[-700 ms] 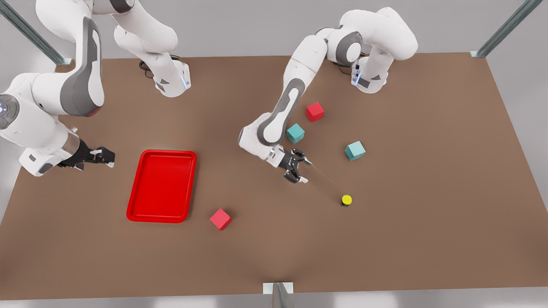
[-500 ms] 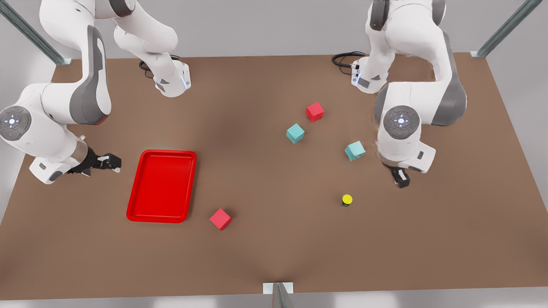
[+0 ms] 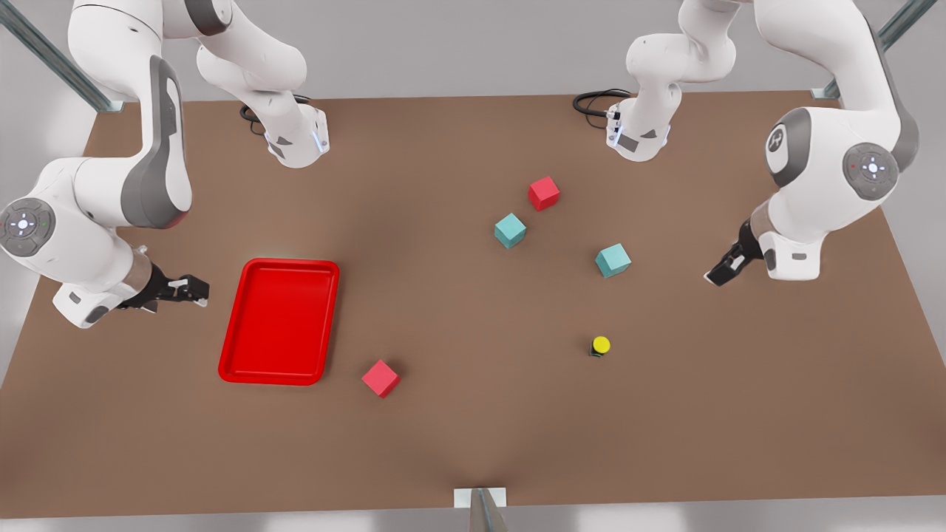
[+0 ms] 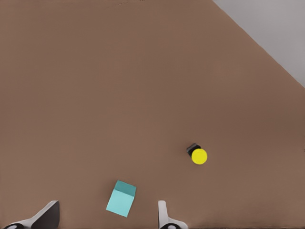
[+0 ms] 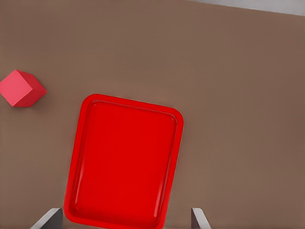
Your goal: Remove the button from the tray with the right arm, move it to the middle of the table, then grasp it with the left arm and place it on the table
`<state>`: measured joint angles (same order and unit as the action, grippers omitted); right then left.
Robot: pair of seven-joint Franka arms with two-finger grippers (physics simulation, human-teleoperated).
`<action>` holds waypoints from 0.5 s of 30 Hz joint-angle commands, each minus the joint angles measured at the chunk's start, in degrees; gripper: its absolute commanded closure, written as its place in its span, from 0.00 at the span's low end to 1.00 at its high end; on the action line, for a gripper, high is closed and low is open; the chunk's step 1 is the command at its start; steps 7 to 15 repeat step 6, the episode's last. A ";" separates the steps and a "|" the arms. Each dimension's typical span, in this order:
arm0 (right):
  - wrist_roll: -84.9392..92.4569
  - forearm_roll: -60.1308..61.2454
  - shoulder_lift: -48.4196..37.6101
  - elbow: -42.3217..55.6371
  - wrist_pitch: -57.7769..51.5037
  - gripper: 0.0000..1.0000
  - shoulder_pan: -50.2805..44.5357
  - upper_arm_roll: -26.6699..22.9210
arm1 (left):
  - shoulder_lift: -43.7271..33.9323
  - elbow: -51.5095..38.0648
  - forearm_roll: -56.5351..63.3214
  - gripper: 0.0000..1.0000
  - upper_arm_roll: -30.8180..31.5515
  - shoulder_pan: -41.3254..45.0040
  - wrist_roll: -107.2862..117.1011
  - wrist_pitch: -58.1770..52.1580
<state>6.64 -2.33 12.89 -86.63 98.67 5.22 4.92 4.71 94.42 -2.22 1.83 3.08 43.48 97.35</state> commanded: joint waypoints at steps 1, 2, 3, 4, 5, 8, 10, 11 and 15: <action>-0.14 0.22 -0.06 -0.03 1.88 0.00 0.06 0.01 | -0.05 0.06 0.29 0.00 0.02 -0.27 -54.73 1.70; -0.14 0.22 -0.06 -0.03 1.62 0.00 0.06 0.01 | -0.05 0.06 0.37 0.00 0.02 -0.27 -54.73 1.61; -0.14 0.22 -0.06 -0.03 1.35 0.00 0.50 -0.08 | -0.05 0.06 0.37 0.00 0.02 -0.27 -54.73 1.61; -0.14 0.22 -0.06 -0.03 1.27 0.00 0.50 -0.08 | -0.14 0.06 0.37 0.00 0.02 -0.27 -54.73 1.61; -0.14 0.40 0.03 -0.03 1.26 0.00 0.58 -0.08 | -0.05 -0.03 0.37 0.00 0.02 -0.27 -54.73 1.44; -0.14 0.49 0.03 -0.03 1.18 0.00 0.58 -0.08 | -0.14 -0.03 0.37 0.00 0.02 -0.27 -54.73 1.44; -0.14 0.49 0.03 -0.03 1.18 0.00 0.58 -0.08 | -0.14 -0.03 0.37 0.00 0.02 -0.27 -54.73 1.44; -0.14 0.49 0.03 -0.03 1.18 0.00 0.58 -0.08 | -0.14 -0.03 0.37 0.00 0.02 -0.27 -54.73 1.44; -0.14 0.49 0.03 -0.03 1.18 0.00 0.58 -0.08 | -0.14 -0.03 0.37 0.00 0.02 -0.27 -54.73 1.44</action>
